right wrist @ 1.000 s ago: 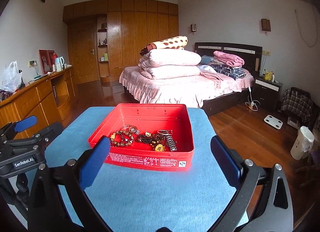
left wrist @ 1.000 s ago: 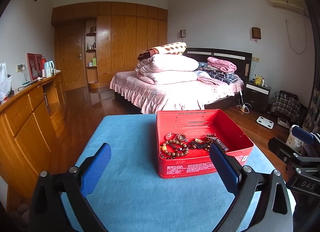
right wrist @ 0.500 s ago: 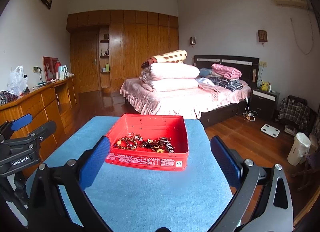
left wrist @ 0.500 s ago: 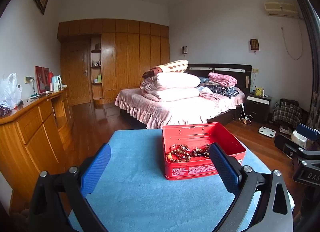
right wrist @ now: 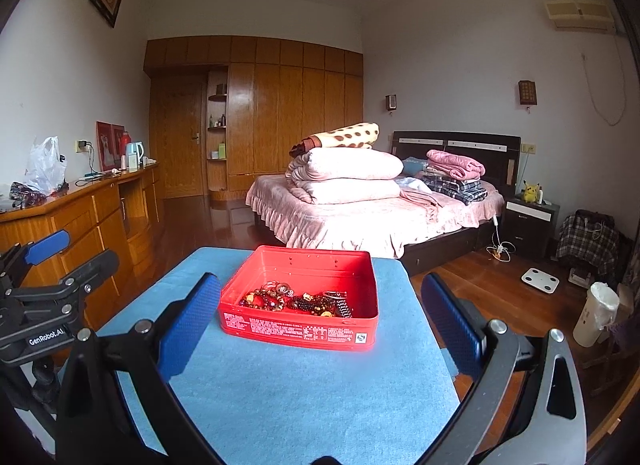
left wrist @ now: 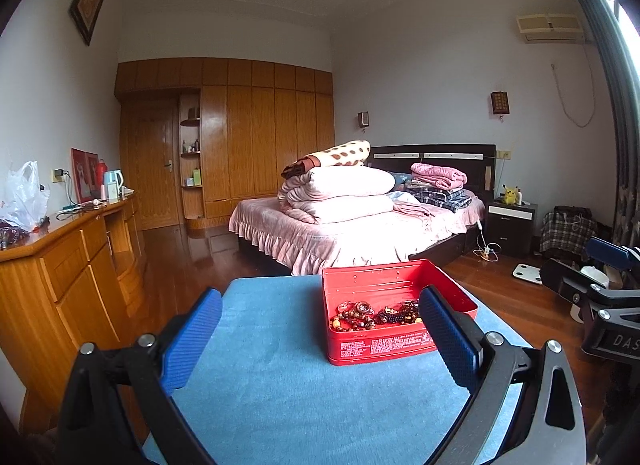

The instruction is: Organize jewelry

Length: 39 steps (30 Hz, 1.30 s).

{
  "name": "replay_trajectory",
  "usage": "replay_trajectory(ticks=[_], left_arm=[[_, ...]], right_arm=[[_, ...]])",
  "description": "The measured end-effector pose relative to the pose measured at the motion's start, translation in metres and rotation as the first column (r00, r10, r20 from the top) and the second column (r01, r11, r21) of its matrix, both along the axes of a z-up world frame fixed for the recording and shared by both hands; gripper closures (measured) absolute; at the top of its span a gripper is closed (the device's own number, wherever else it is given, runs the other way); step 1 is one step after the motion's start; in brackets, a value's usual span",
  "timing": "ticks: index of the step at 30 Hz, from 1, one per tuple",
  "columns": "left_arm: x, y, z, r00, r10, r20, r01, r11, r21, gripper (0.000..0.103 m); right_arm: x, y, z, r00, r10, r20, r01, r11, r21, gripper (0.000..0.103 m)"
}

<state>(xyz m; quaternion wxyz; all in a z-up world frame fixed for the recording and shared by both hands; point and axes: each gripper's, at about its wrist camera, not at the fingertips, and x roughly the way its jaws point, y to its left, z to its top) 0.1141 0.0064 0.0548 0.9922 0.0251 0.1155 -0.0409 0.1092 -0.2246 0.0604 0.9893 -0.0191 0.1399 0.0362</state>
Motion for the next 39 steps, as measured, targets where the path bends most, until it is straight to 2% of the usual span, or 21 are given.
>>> replay_trajectory(ticks=[39], left_arm=[[-0.0036,0.0001,0.0037,1.000,-0.005,0.002,0.005,1.000,-0.011,0.006]], right_arm=[[-0.0004,-0.0043,0.0004,1.000,0.001,0.006,-0.001,1.000,0.008,0.005]])
